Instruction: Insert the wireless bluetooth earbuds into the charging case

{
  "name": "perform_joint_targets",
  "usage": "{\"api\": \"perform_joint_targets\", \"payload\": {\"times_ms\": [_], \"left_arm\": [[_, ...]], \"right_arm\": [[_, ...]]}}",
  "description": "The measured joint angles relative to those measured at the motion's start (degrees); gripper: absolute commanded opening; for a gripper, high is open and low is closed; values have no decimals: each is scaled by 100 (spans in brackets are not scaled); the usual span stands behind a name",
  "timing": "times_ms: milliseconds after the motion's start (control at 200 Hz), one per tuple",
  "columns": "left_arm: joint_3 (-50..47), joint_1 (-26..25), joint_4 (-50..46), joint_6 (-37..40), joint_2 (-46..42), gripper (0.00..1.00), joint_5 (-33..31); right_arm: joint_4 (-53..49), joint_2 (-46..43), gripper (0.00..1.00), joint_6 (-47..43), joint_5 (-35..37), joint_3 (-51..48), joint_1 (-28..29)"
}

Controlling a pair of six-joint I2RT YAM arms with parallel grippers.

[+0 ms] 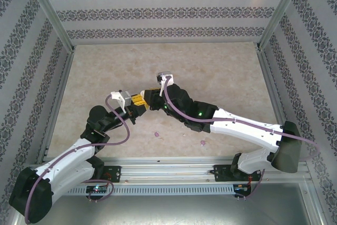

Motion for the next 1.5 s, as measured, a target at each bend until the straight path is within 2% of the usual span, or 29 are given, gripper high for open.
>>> {"api": "perform_joint_targets", "payload": {"times_ms": [759,964,1499], "left_arm": [[0,-26,-352,66,-74,0,-258],[0,-35,-533,138,-87,0,-258],[0,-35,-732,173,-234,0,-302]], "right_arm": [[208,151,19,568,0,-166,142],[28,170,28,739,7,-166,146],[-437,170,38,782,-83,50,146]]}}
